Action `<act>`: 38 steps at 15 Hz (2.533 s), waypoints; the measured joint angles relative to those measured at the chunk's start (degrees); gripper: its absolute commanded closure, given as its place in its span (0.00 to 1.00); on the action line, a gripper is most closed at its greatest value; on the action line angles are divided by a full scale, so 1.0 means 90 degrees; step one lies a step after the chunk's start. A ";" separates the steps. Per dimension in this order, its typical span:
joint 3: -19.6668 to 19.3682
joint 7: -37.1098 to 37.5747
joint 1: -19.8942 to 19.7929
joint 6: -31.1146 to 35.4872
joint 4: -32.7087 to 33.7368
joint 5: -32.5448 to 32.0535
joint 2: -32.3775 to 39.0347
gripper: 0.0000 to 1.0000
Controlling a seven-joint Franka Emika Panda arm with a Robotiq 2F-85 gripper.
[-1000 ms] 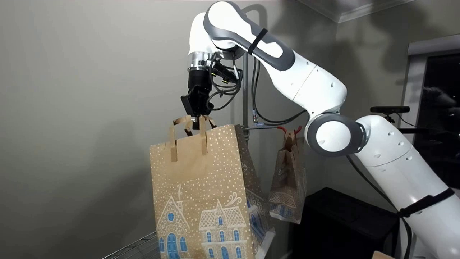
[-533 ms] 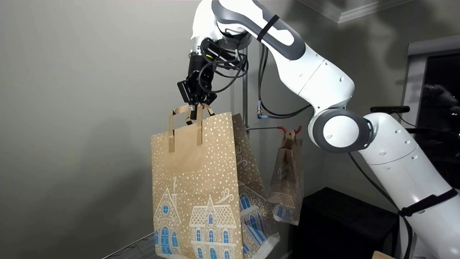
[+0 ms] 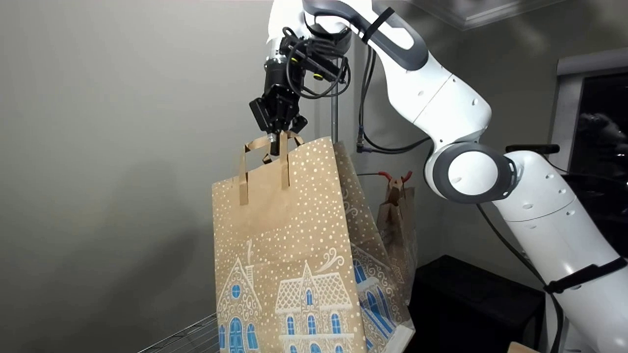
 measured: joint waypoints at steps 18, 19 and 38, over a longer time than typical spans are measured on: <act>-0.0060 -0.0137 -0.0502 0.0807 0.0004 0.0149 0.0108 1.00; -0.0027 -0.0156 -0.0599 0.1025 0.0004 0.0225 0.0125 1.00; 0.0395 0.1356 -0.1388 -0.0941 -0.0056 0.1598 0.0417 1.00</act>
